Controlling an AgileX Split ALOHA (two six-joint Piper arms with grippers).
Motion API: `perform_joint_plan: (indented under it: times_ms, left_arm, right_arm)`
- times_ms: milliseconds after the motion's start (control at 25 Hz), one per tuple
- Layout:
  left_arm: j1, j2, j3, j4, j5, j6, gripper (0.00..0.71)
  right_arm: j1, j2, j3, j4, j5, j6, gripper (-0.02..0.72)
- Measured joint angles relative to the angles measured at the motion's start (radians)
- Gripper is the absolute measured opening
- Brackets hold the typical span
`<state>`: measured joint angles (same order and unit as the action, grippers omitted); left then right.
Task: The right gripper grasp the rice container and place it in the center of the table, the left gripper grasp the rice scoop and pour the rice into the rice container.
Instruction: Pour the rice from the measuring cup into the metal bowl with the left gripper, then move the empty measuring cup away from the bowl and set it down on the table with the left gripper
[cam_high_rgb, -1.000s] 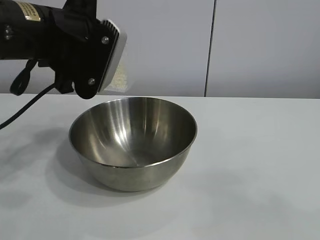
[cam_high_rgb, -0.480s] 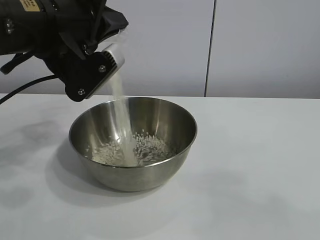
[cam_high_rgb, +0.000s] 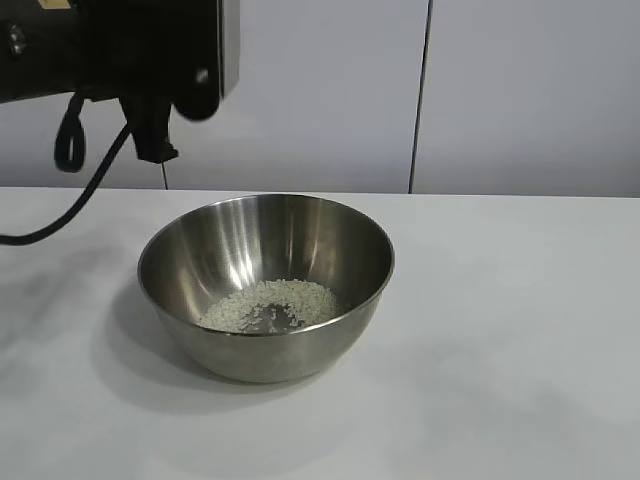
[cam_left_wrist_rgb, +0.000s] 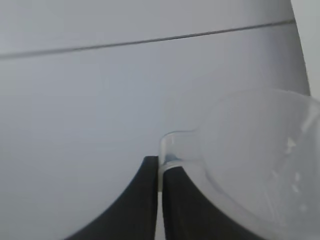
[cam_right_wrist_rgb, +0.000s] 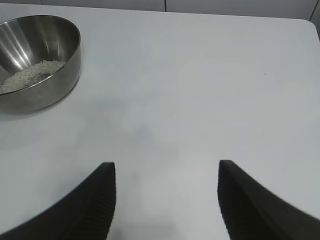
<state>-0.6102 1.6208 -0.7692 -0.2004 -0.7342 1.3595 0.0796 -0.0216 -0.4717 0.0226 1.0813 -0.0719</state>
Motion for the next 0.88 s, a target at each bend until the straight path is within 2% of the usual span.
perform_joint_plan:
  times_ms: [200,400,520,680,760,880]
  left_arm:
    - [0.026,0.0,0.001,-0.141,0.0,-0.509,0.01]
    - [0.121,-0.003,0.047,-0.129,-0.004,-0.875,0.01]
    - [0.208,-0.004,0.1,-0.018,-0.015,-1.145,0.01]
    - [0.339,-0.004,0.187,0.195,-0.045,-1.448,0.01]
    - [0.401,-0.004,0.233,0.3,-0.068,-1.532,0.01]
    - [0.497,0.013,0.301,0.417,-0.146,-1.559,0.01]
  right_arm:
    - [0.0,0.0,0.0,0.0,0.0,0.0,0.408]
    - [0.0,0.0,0.0,0.0,0.0,0.0,0.408]
    - [0.0,0.0,0.0,0.0,0.0,0.0,0.408]
    - [0.0,0.0,0.0,0.0,0.0,0.0,0.408]
    - [0.0,0.0,0.0,0.0,0.0,0.0,0.408]
    - [0.0,0.0,0.0,0.0,0.0,0.0,0.408]
